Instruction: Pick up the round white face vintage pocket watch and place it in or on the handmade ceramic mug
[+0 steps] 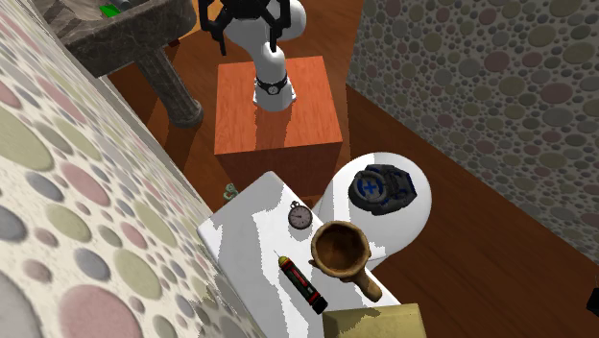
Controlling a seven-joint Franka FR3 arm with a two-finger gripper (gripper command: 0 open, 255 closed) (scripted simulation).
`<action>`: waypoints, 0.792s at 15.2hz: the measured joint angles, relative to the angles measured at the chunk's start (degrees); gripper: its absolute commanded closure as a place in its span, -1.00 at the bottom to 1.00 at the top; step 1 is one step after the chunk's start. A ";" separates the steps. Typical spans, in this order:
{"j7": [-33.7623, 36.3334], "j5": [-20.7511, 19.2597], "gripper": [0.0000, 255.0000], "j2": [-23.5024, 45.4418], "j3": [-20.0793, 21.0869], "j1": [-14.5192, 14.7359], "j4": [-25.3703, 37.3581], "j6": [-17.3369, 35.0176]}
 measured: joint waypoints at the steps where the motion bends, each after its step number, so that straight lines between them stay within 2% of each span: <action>1: 0.00 0.00 -1.00 0.00 0.00 0.00 0.00 0.00; 4: 0.30 0.30 -1.00 3.22 -0.13 0.17 -0.44 2.92; 12: 1.84 1.69 -1.00 17.12 0.06 0.97 -1.04 14.69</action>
